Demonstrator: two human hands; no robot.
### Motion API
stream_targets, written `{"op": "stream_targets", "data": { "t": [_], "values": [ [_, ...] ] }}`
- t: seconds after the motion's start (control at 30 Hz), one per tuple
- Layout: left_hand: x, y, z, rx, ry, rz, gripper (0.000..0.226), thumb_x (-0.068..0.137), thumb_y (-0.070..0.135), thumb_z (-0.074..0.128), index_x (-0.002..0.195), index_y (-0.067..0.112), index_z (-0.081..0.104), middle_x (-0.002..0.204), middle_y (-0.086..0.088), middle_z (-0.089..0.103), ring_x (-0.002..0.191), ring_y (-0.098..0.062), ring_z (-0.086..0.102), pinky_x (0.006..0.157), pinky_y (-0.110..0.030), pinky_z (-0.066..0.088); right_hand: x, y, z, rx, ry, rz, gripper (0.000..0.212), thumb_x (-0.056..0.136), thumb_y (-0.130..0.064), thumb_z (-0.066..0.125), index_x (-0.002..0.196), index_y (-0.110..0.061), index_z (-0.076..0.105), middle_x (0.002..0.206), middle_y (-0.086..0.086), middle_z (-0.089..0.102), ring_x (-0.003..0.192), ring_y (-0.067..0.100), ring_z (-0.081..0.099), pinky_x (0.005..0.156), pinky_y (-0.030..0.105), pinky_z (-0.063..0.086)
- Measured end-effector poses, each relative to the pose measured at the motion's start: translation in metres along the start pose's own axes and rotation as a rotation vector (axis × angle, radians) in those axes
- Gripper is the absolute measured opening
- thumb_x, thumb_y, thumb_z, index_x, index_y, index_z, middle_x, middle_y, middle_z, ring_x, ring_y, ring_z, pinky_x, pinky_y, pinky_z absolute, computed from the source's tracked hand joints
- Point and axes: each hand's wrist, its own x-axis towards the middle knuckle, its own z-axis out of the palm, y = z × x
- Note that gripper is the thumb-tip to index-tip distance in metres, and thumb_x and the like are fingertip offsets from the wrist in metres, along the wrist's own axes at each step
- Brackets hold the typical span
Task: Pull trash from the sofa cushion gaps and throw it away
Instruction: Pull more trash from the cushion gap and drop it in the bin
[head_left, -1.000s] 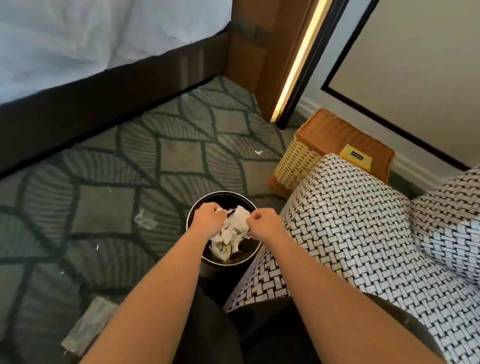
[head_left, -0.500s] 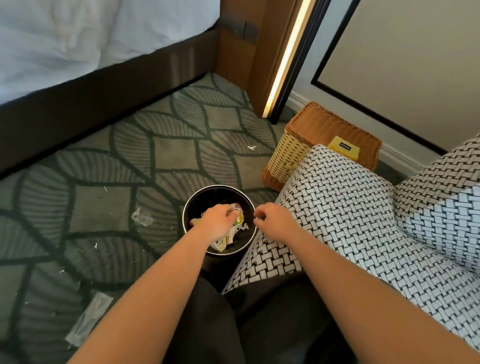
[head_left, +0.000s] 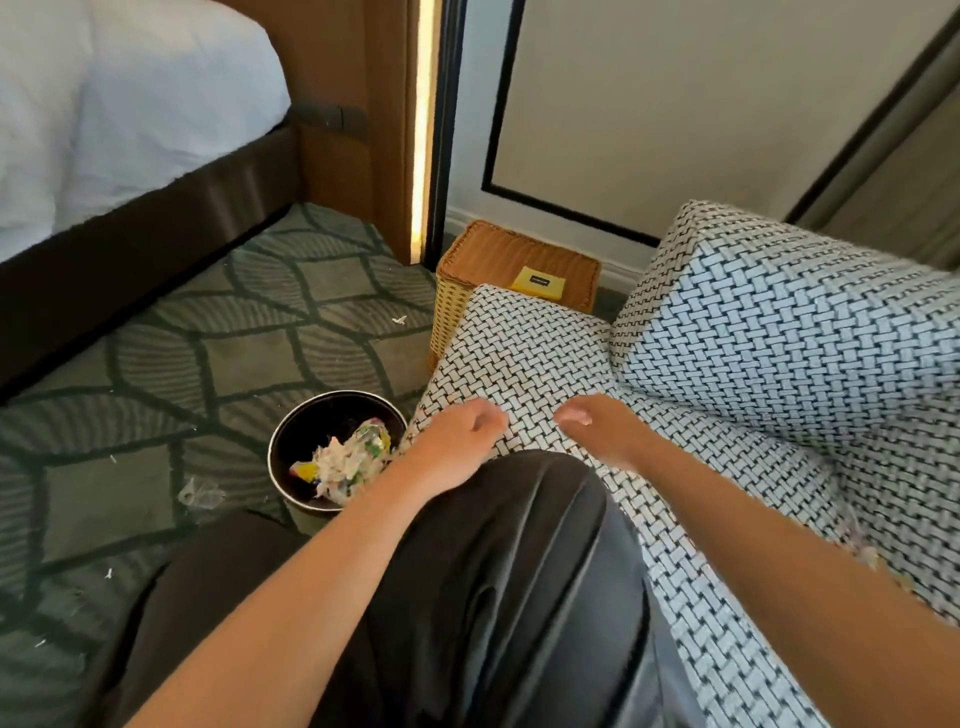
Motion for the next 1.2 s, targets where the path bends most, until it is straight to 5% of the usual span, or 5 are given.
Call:
{"op": "stream_targets", "data": {
  "t": [0.33,0.5,0.9,1.07,1.2],
  "values": [
    [-0.016,0.098,0.104,0.364,-0.248,0.387,0.036,0.097,0.036,0.037,0.122,0.016,0.055,0.124,0.001,0.059,0.107,-0.012,0.057,0.095,-0.034,0.045,-0.134,0.137,-0.004,0.157,0.252,0.326,0.028,0.095,-0.018,0.047,0.12,-0.01,0.057,0.131,0.006,0.053,0.111,0.018,0.055,0.094,0.027,0.041],
    [-0.012,0.104,0.163,0.224,-0.356,0.351,0.035,0.098,0.033,0.038,0.124,0.016,0.053,0.128,0.003,0.056,0.115,-0.01,0.053,0.094,-0.022,0.041,-0.181,0.199,0.017,0.266,0.382,0.564,0.039,0.094,-0.009,0.044,0.134,-0.008,0.044,0.119,0.009,0.054,0.051,0.0,0.044,0.039,0.007,0.036],
    [0.019,0.074,0.283,0.654,-0.419,0.463,0.061,0.096,0.048,0.027,0.148,0.023,0.007,0.156,0.001,-0.005,0.144,-0.016,-0.006,0.117,-0.039,0.002,-0.169,0.262,0.015,0.104,0.665,0.998,0.046,0.095,-0.028,0.043,0.137,-0.014,0.029,0.069,0.004,0.053,0.052,0.013,0.046,0.044,0.023,0.038],
    [0.039,0.077,0.31,0.69,-0.376,0.539,0.06,0.096,0.049,0.022,0.147,0.03,-0.004,0.149,0.011,-0.021,0.135,-0.007,-0.022,0.112,-0.034,-0.015,-0.153,0.26,0.01,0.046,0.687,1.108,0.047,0.097,-0.038,0.037,0.139,-0.017,0.033,0.087,0.008,0.064,0.079,0.025,0.063,0.076,0.048,0.052],
    [0.058,0.089,0.326,0.753,-0.317,0.668,0.061,0.093,0.054,0.012,0.147,0.03,-0.003,0.151,0.013,-0.015,0.138,-0.005,-0.018,0.111,-0.036,-0.014,-0.141,0.274,0.003,0.162,0.742,1.169,0.041,0.096,-0.042,0.037,0.125,-0.014,0.049,0.092,0.008,0.064,0.079,0.023,0.059,0.072,0.032,0.046]
  ]
}}
